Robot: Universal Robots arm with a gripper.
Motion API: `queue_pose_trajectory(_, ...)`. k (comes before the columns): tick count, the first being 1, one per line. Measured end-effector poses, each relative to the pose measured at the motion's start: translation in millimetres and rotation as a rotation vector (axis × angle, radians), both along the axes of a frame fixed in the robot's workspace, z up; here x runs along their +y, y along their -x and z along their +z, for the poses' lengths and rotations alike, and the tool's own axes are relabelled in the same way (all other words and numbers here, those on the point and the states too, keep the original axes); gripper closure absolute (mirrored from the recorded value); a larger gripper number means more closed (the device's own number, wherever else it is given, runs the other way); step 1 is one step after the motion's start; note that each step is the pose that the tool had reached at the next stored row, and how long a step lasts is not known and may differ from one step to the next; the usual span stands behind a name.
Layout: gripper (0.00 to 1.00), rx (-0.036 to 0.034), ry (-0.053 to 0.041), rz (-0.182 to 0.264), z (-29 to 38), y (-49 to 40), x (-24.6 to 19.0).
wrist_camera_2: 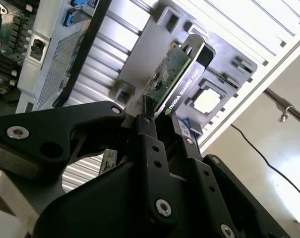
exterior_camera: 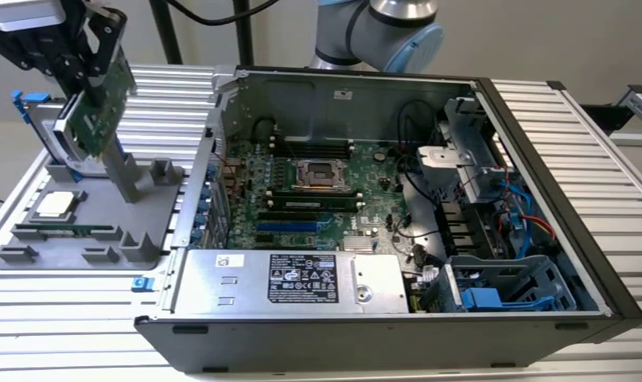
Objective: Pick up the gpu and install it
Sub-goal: 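Pick up the gpu and move the gpu toward the slot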
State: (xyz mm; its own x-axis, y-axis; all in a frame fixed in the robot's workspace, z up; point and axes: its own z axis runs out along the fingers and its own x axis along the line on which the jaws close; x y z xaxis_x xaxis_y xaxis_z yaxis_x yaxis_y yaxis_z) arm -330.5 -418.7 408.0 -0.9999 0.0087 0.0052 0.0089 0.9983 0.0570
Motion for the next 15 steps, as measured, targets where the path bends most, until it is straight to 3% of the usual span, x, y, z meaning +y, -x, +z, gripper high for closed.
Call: queue_pose_trajectory(15,1.0,-0.0001,0.0,0.0,10.3,0.0,0.0)
